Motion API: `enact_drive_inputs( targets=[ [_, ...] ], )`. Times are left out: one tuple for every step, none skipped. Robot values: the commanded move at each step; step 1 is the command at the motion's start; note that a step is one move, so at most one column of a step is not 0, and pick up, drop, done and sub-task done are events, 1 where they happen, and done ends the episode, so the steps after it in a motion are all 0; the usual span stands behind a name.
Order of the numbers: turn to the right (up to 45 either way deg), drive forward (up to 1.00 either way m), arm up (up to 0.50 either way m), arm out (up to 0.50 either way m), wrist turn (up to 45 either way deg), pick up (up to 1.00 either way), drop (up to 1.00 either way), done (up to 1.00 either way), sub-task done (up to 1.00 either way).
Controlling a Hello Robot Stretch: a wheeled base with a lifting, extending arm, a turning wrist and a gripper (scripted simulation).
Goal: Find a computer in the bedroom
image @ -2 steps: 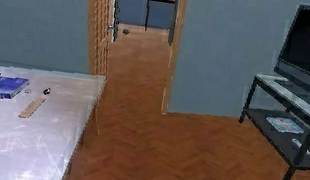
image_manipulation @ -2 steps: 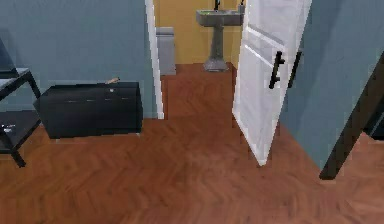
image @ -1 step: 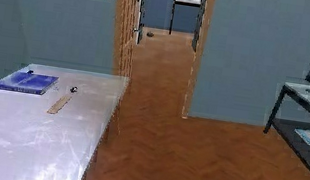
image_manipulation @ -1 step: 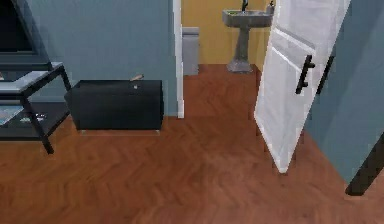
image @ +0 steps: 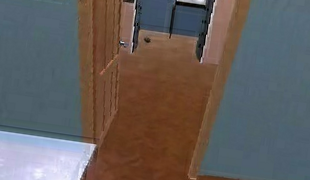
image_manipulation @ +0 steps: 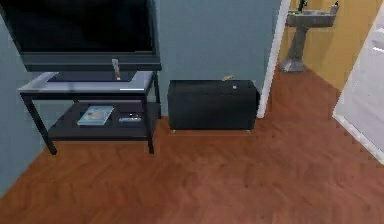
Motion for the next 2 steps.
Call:
enact_drive_inputs(
  targets=[
    [0.0, 1.0, 0.0, 0.0, 0.0, 0.0, 0.0, 0.0, 0.0],
    [0.0, 0.6, 0.0, 0.0, 0.0, 0.0, 0.0, 0.0, 0.0]
  ],
)
